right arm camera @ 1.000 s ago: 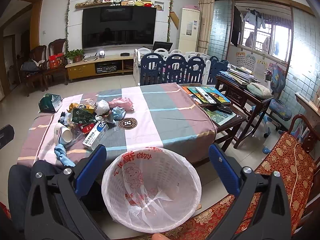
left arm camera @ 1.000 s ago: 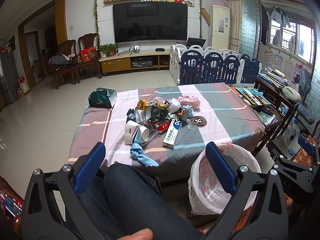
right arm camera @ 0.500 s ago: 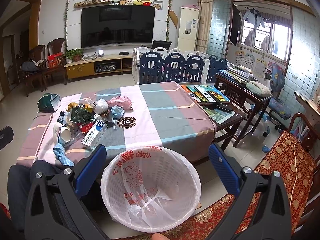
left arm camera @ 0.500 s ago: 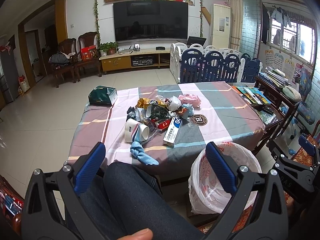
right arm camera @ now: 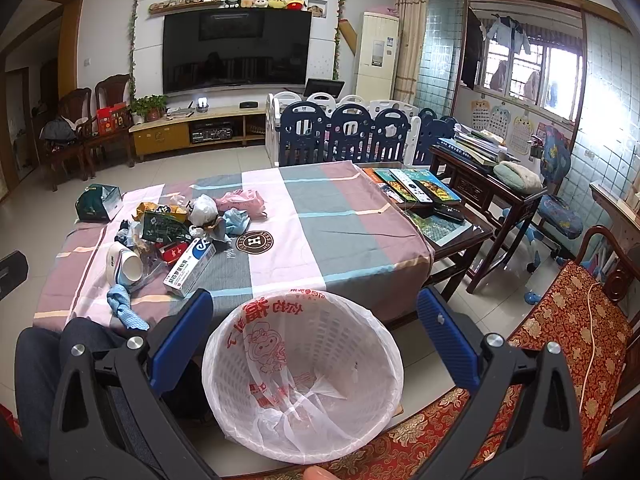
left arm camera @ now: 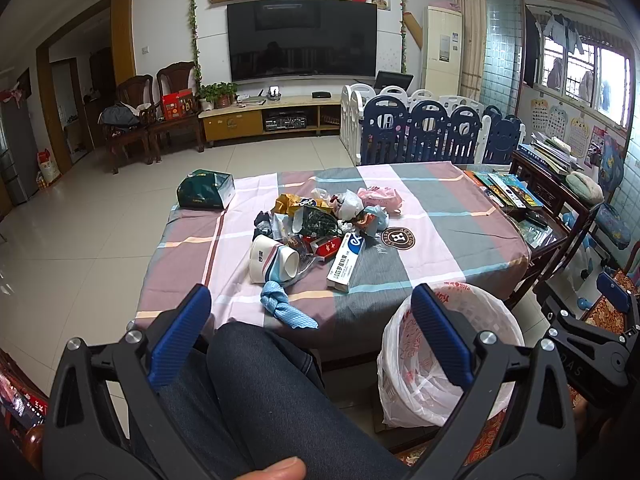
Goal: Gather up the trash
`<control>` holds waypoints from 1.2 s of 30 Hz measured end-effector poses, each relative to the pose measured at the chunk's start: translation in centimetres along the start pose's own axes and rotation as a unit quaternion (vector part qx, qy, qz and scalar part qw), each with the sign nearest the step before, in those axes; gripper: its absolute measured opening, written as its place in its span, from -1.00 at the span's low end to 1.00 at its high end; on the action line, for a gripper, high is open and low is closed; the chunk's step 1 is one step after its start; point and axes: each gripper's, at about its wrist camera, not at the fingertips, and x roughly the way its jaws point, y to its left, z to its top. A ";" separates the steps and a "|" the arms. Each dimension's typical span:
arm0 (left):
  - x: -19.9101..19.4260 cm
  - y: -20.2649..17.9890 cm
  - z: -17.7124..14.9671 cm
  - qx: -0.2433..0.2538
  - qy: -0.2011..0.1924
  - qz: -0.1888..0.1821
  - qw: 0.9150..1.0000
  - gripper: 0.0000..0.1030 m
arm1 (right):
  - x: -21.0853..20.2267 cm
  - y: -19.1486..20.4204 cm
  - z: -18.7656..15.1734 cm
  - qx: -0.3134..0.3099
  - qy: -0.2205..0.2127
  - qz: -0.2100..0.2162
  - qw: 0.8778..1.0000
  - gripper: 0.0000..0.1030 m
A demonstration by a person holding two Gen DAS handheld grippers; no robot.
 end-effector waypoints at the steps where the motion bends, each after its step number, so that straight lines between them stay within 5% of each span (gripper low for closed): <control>1: 0.0 0.0 -0.1 0.000 0.000 0.000 1.000 0.93 | 0.0 0.1 0.0 0.000 0.000 0.000 1.000 0.94; 36: 0.7 0.2 -0.3 -0.003 0.004 0.001 1.000 0.94 | 0.5 0.3 -0.8 -0.002 0.014 -0.003 1.000 0.94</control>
